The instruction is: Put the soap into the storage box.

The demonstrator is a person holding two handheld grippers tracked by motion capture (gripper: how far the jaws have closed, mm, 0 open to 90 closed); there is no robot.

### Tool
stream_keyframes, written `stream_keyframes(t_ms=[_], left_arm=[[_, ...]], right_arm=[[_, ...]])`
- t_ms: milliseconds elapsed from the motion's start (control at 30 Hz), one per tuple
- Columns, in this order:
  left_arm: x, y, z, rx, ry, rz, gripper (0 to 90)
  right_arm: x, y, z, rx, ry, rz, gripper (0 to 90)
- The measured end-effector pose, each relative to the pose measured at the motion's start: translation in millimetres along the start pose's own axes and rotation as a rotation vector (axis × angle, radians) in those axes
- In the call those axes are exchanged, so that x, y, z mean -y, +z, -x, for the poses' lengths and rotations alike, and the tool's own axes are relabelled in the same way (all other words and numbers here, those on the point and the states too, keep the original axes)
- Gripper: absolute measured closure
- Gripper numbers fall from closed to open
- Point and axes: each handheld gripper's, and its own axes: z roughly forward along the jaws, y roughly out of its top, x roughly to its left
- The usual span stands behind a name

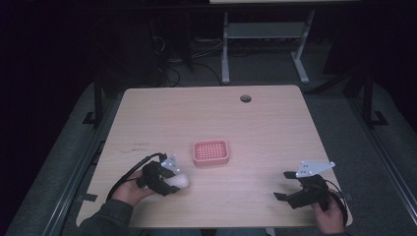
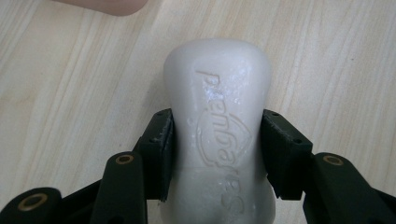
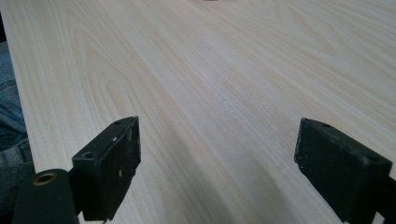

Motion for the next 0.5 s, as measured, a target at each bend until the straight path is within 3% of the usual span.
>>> stream_keyframes(t_ms=[500], left_arm=[[-12.4,-3.5,-8.7,0.013,0.006,-0.008,49.3]], right_arm=[[-0.6,0.7,-0.5,-0.005,0.000,-0.001,14.2]])
